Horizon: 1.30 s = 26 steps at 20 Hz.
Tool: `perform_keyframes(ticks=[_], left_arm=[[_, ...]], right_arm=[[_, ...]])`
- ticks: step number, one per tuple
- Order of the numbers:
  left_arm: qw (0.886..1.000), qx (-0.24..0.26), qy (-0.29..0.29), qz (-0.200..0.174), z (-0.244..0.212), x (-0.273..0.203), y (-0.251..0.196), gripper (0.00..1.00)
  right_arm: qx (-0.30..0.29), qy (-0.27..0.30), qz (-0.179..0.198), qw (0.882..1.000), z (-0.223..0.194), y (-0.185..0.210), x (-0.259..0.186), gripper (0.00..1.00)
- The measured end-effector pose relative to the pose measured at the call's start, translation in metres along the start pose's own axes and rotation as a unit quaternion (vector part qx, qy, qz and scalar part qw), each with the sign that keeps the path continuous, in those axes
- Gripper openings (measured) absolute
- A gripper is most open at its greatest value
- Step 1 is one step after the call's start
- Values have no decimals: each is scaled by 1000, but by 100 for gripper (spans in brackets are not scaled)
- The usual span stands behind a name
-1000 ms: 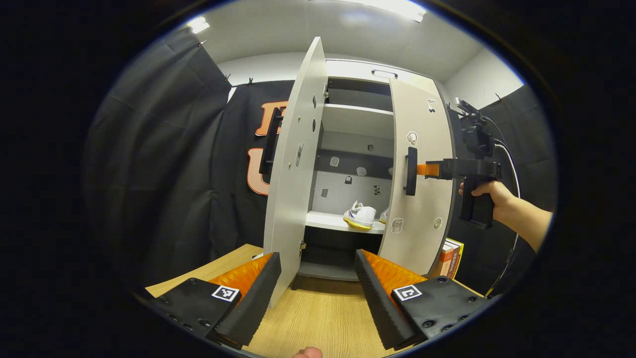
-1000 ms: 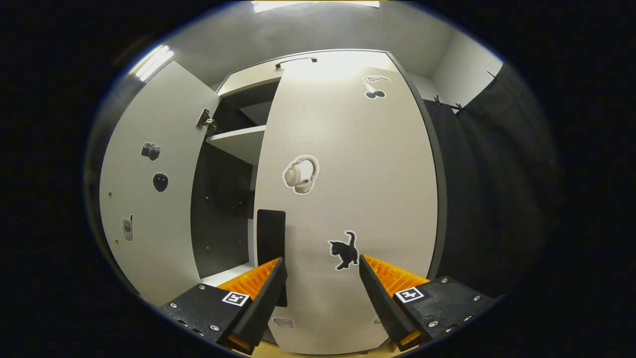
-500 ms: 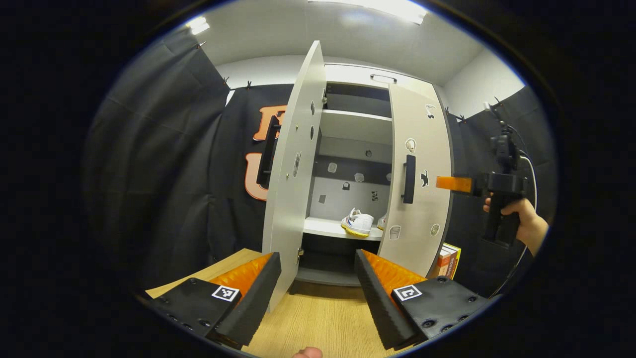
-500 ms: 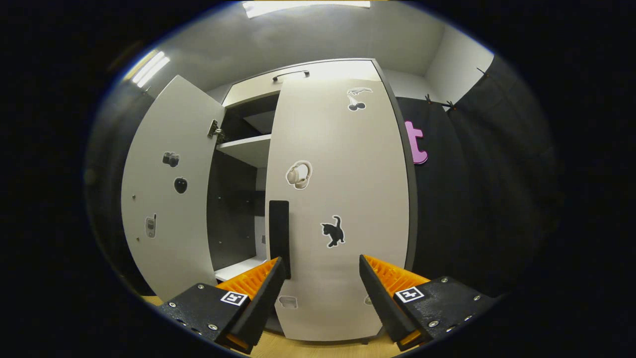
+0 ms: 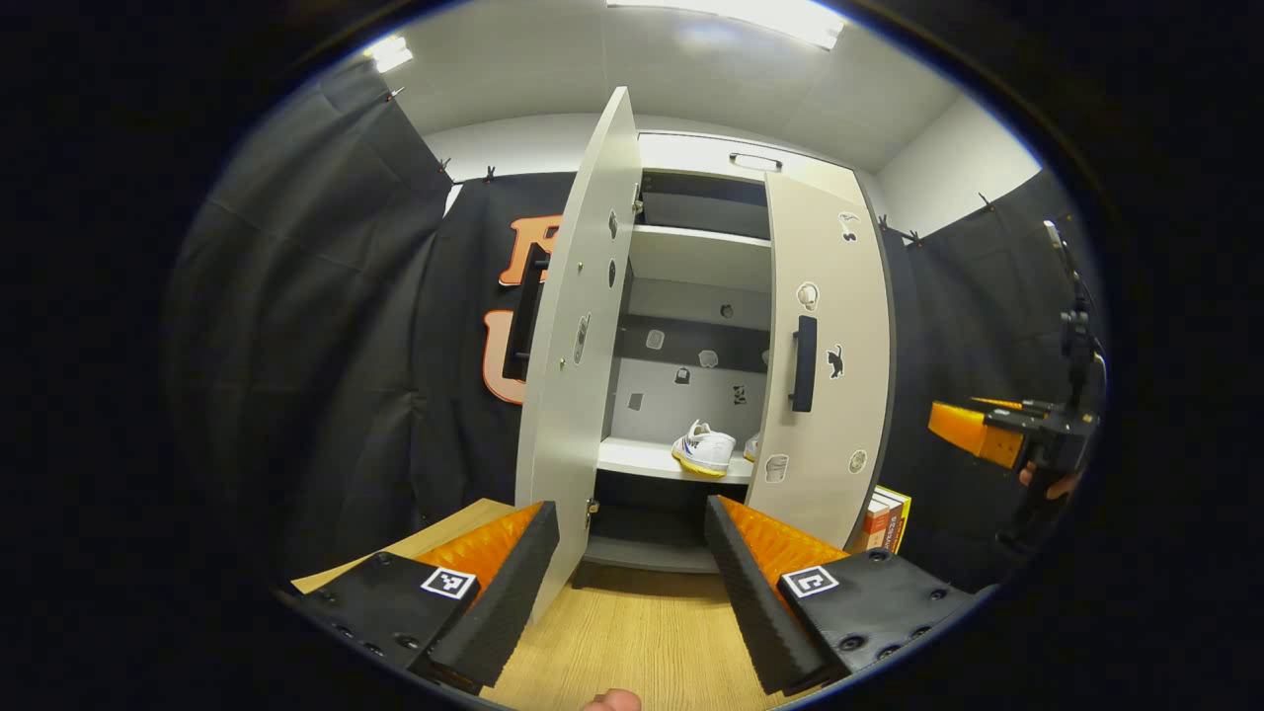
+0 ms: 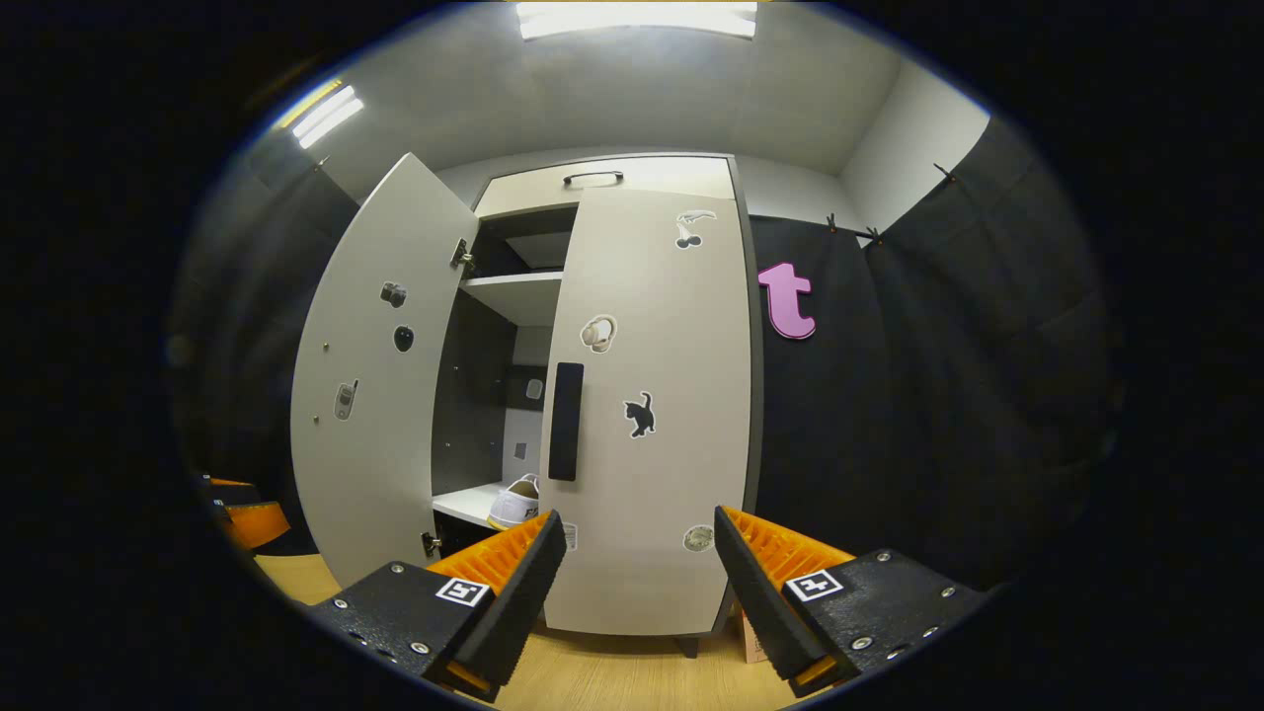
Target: Grab one shoe with the right hand and put it into the shoe cabinet, grab the other shoe with the left hand and put it into the shoe cabinet; then close the right door with the right hand and the left door with the left hand.
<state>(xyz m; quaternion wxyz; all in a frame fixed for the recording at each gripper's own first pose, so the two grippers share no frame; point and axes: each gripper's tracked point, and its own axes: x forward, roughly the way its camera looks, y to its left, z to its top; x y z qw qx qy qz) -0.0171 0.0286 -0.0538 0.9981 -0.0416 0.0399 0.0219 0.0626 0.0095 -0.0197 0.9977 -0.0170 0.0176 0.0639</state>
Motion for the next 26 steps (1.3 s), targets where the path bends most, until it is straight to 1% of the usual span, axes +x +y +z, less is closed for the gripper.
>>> perform_keyframes(ticks=[2, 3, 4, 5, 6, 7, 9, 10, 11, 13, 14, 17, 20, 21, 22, 23, 24, 25, 26], left_arm=[[1000, -12, -5, 1, 7, 3, 1, 97], [1000, -21, -8, 0, 14, 3, 3, 94], [999, -30, -13, 2, 22, 5, 9, 97], [999, -34, -20, 6, 33, 8, 19, 96], [999, -34, -26, 19, 44, 11, 35, 97], [998, -32, -31, 40, 54, 14, 56, 96], [996, -24, -41, 75, 75, 22, 97, 96], [995, -18, -44, 92, 86, 26, 117, 100], [993, -10, -52, 105, 98, 34, 133, 96], [989, 2, -66, 132, 118, 52, 165, 96], [989, 4, -65, 135, 122, 63, 174, 96], [991, 10, -53, 125, 125, 104, 183, 97], [992, 23, -45, 114, 121, 132, 178, 97], [992, 26, -41, 116, 118, 136, 177, 97], [991, 34, -49, 116, 122, 136, 178, 92], [991, 40, -53, 112, 123, 138, 176, 95], [992, 37, -51, 111, 122, 139, 174, 92], [992, 36, -50, 106, 121, 139, 174, 92], [993, 36, -48, 104, 121, 139, 172, 95]], right_arm=[[6, 6, -6, 1000, -9, -1, -12, 93], [6, 6, -10, 1000, -11, -2, -16, 93], [2, 7, -13, 1000, -14, -4, -19, 94], [-3, 7, -17, 1000, -16, -6, -23, 93], [-7, 8, -20, 1000, -20, -7, -26, 94], [-4, 13, -20, 1000, -23, -7, -28, 94], [11, 20, -15, 1000, -26, -4, -31, 94], [16, 21, -13, 1000, -26, -2, -32, 94], [17, 21, -12, 1000, -27, -1, -33, 94], [14, 19, -10, 1000, -26, 2, -33, 94], [13, 19, -7, 1000, -26, 5, -36, 94], [11, 21, 2, 1000, -27, 15, -37, 94], [6, 24, 0, 1000, -30, 17, -38, 94], [7, 25, -1, 1000, -30, 18, -39, 94], [9, 26, -2, 1000, -31, 18, -39, 94], [10, 28, -3, 1000, -32, 17, -39, 94], [12, 30, -4, 999, -34, 18, -38, 94], [13, 33, -3, 999, -35, 19, -37, 94], [15, 34, -1, 999, -35, 20, -36, 94]])
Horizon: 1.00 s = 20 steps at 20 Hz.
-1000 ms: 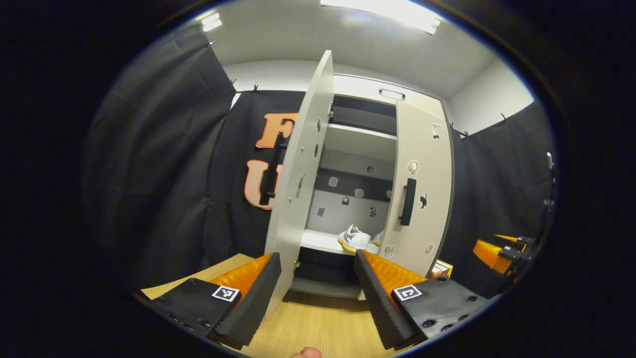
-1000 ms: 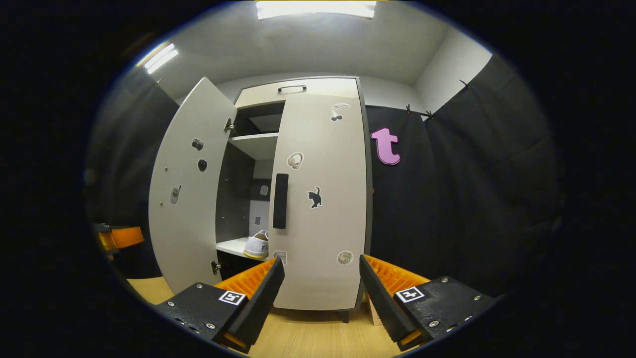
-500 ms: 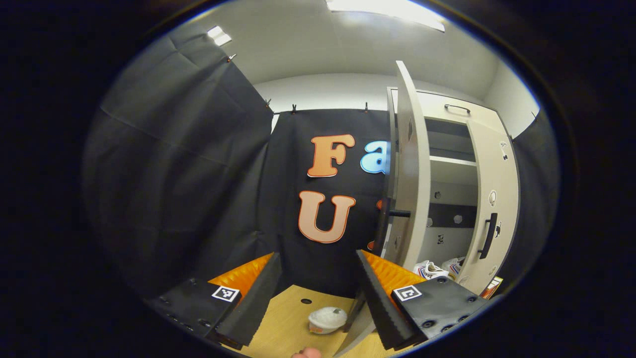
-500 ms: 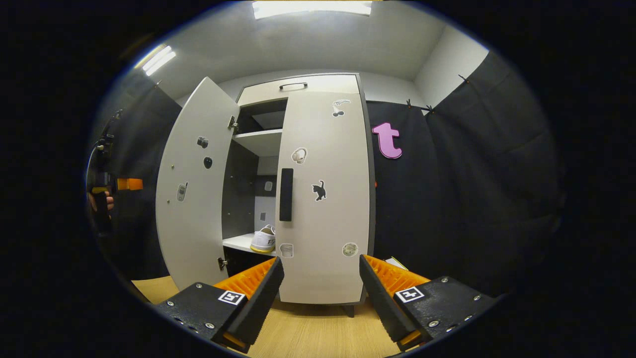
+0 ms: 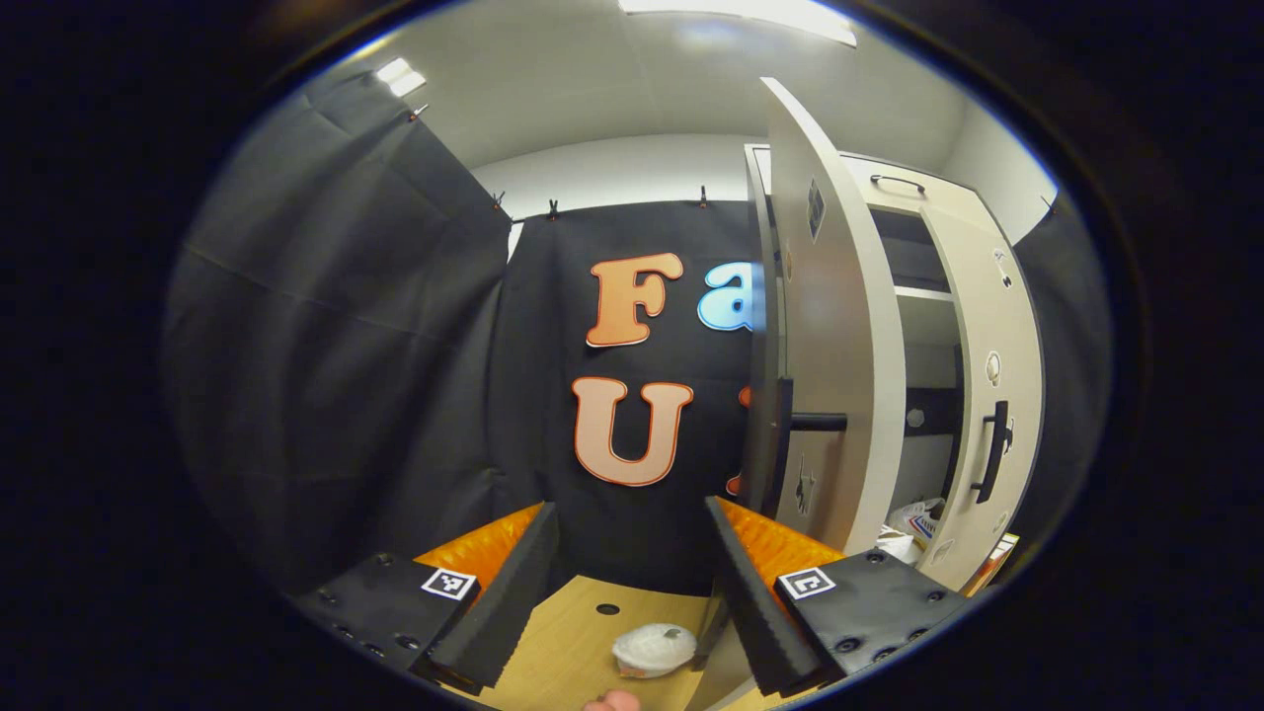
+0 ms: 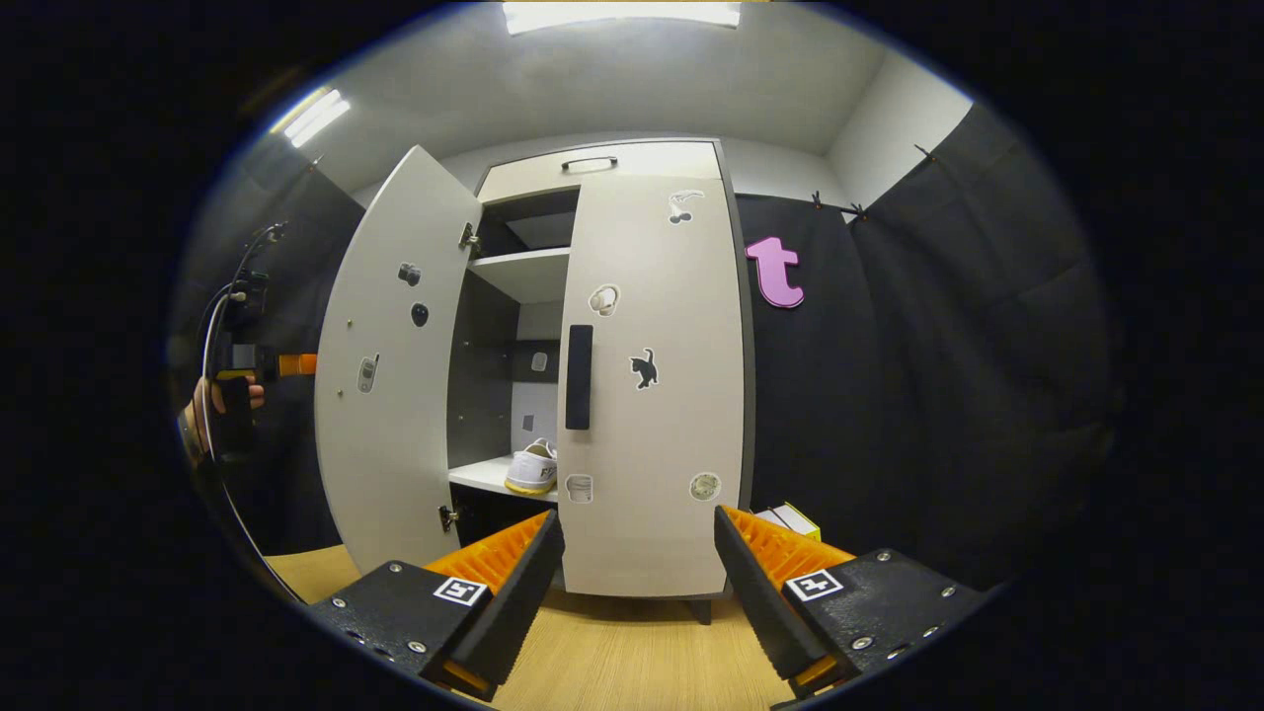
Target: Grab one shoe with the right hand and put it into the shoe cabinet, grab the other shoe with the left hand and put it into the shoe cabinet; then close the right door with the right hand and the left door with the left hand.
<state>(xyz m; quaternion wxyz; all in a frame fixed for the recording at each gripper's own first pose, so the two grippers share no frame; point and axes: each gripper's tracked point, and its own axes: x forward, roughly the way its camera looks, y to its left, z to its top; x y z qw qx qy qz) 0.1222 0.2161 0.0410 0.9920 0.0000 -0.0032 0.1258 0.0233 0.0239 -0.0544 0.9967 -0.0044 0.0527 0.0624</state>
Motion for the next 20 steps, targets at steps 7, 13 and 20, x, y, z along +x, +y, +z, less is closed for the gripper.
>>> perform_keyframes(ticks=[7, 13, 20], left_arm=[[1000, -1, -3, -22, 0, -12, -23, 95], [997, -7, -2, -74, 0, -17, -69, 99], [990, -6, 6, -143, -5, -13, -142, 92]], right_arm=[[2, -4, 15, 1000, 5, 8, 5, 94], [4, 3, 12, 1000, -2, 2, 4, 94], [9, 10, -3, 1000, -6, -7, -2, 94]])
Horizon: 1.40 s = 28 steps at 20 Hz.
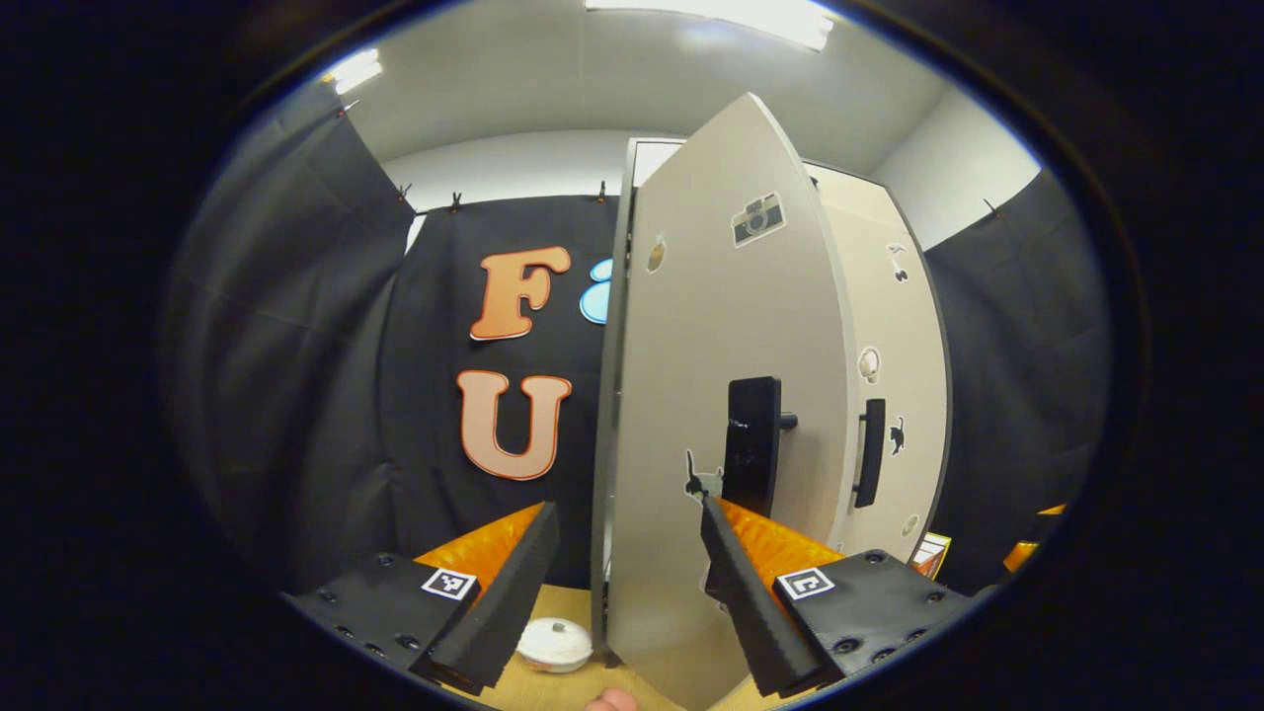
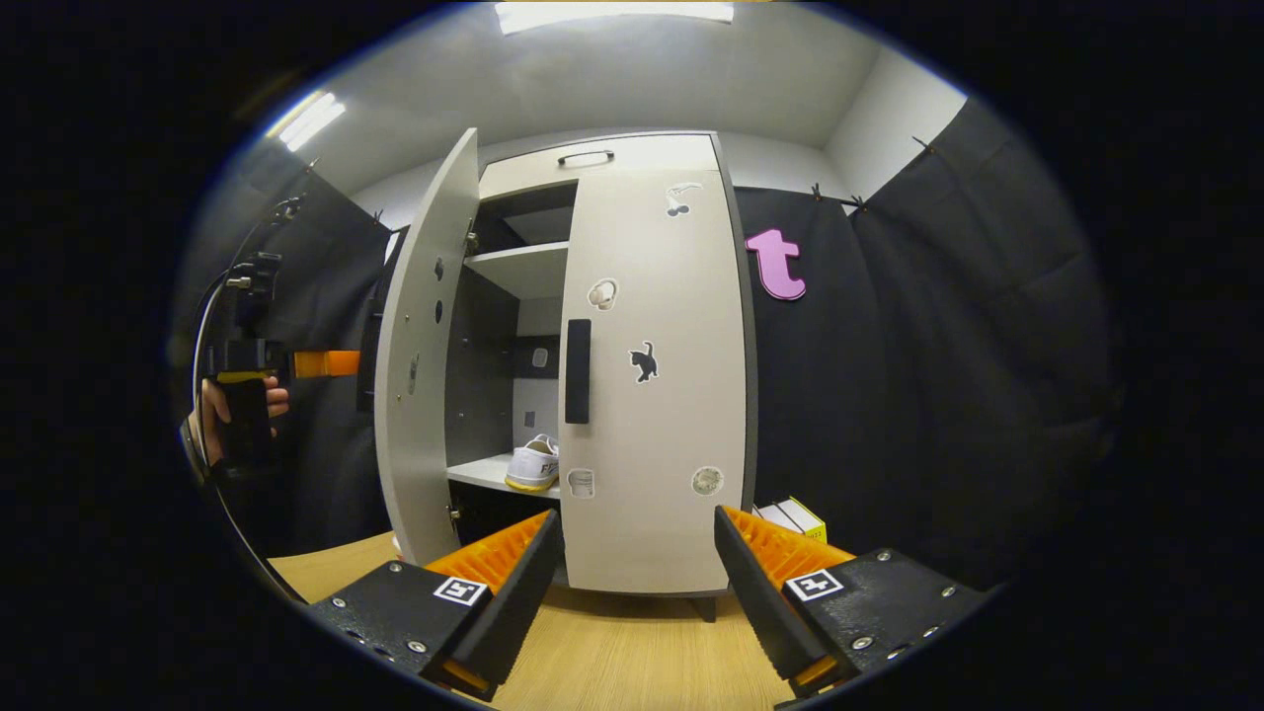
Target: Grab one shoe with the right hand and put it into the shoe cabinet, grab the other shoe with the left hand and put it into the shoe cabinet; then close the right door with the right hand and the left door with the left hand.
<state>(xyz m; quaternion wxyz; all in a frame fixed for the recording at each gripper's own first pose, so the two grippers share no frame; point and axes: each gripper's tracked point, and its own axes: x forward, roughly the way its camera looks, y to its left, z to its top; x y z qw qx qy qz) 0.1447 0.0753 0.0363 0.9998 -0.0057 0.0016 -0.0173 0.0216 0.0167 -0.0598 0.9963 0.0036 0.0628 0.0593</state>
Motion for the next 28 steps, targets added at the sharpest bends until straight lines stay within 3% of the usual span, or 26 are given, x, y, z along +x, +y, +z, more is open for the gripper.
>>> perform_keyframes(ticks=[3, 12, 22, 26, 28], left_arm=[[1000, -11, 0, -24, 1, 9, -22, 96], [997, -22, 8, -73, -11, 39, -82, 94], [996, -29, 22, -79, -27, 77, -102, 96], [997, -8, 24, -70, -30, 92, -111, 100], [997, -1, 23, -68, -29, 93, -111, 92]], right_arm=[[1, 2, -9, 1000, 1, -7, -4, 94], [3, 3, -39, 999, 4, -32, -14, 94], [4, 5, -68, 998, 4, -61, -14, 94], [8, 4, -77, 997, 5, -72, -13, 94], [11, 5, -81, 997, 5, -77, -12, 94]])
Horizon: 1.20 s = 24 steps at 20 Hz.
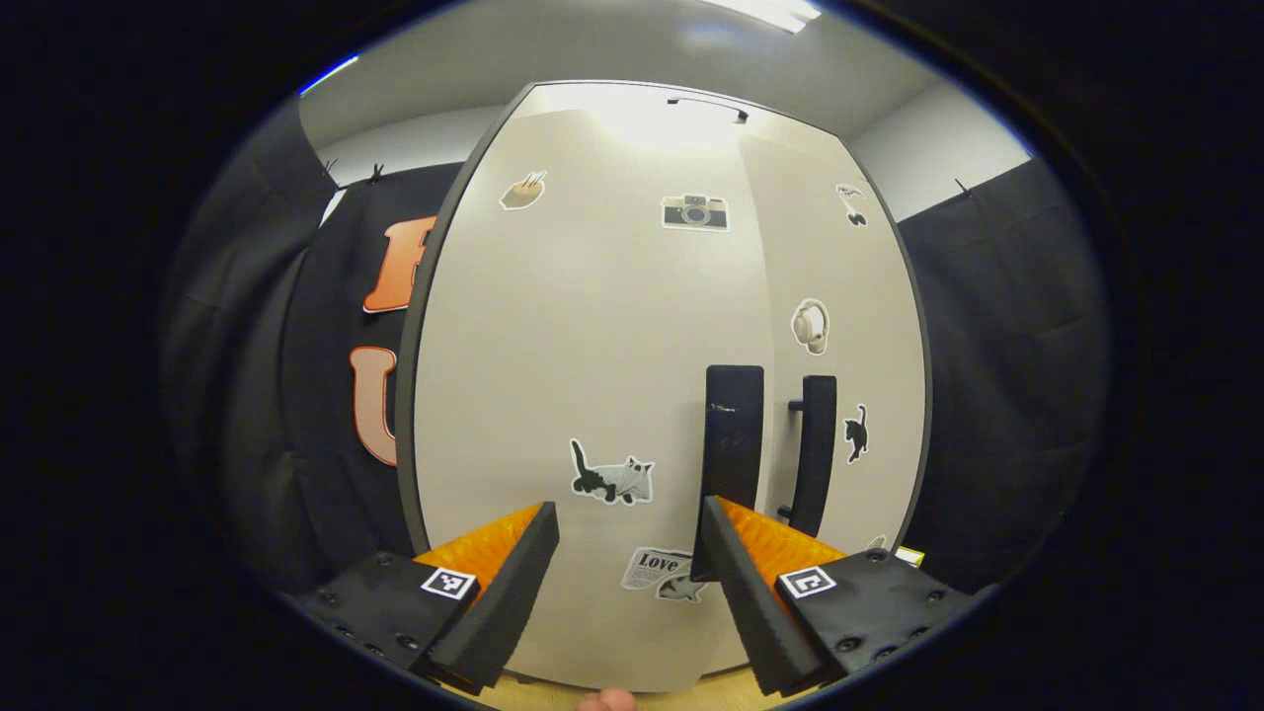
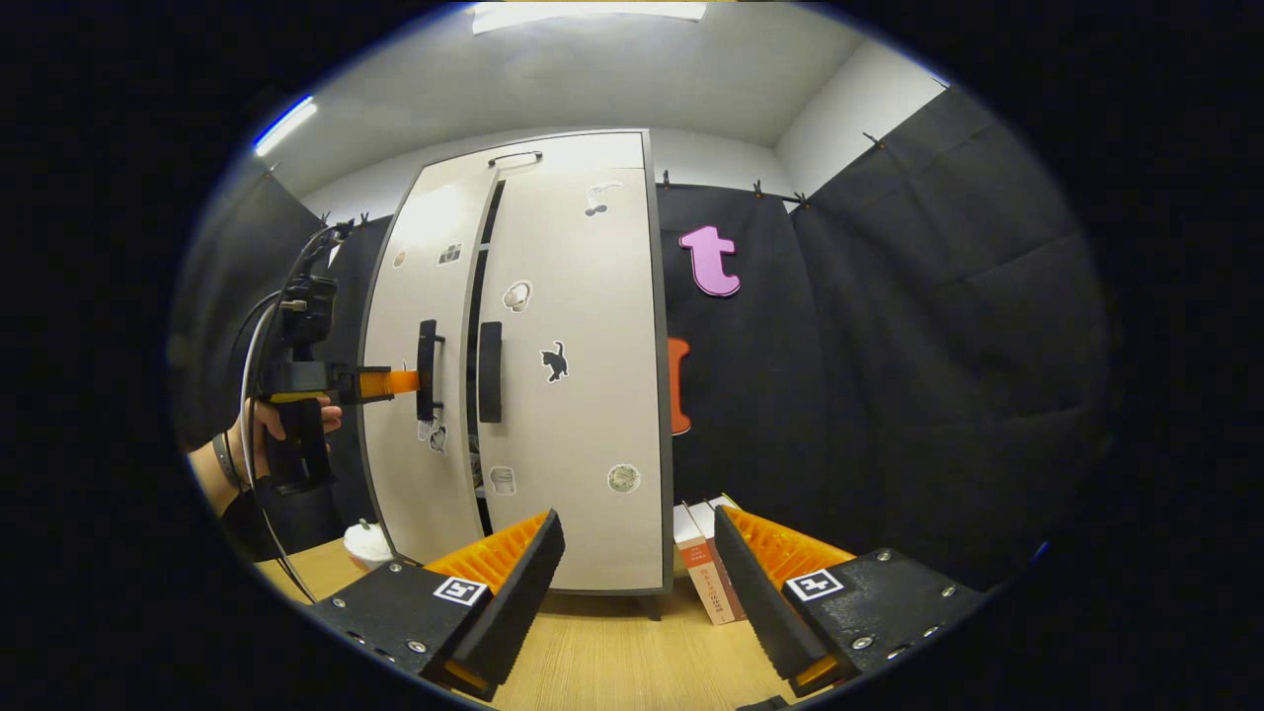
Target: Grab one shoe with the right hand and put it into the shoe cabinet, grab the other shoe with the left hand and put it into the shoe cabinet; then close the right door with the right hand and the left door with the left hand.
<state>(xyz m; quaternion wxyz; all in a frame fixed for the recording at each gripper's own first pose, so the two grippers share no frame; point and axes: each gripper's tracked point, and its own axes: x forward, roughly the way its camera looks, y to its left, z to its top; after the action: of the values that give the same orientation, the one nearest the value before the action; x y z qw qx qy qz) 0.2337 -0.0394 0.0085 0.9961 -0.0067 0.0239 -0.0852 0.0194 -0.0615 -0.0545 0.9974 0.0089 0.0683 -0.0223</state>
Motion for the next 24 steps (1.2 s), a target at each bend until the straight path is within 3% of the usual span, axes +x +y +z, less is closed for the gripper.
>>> perform_keyframes(ticks=[1, 2, 13, 18, 24], left_arm=[[1000, -4, 1, 2, 0, 0, 0, 92], [1000, -10, 4, 3, -1, 0, 1, 99], [999, -36, -2, -4, 1, -3, -6, 96], [998, -58, -33, 6, 22, -56, -1, 96], [998, -43, -47, -20, 20, -138, -19, 97]], right_arm=[[2, 0, -2, 1000, 0, -2, 1, 94], [3, 1, -2, 1000, 0, -3, 1, 94], [6, 1, -7, 1000, 1, -8, -7, 94], [-10, -3, -2, 1000, 4, -3, -14, 97], [-2, -7, 16, 1000, 5, 11, -27, 94]])
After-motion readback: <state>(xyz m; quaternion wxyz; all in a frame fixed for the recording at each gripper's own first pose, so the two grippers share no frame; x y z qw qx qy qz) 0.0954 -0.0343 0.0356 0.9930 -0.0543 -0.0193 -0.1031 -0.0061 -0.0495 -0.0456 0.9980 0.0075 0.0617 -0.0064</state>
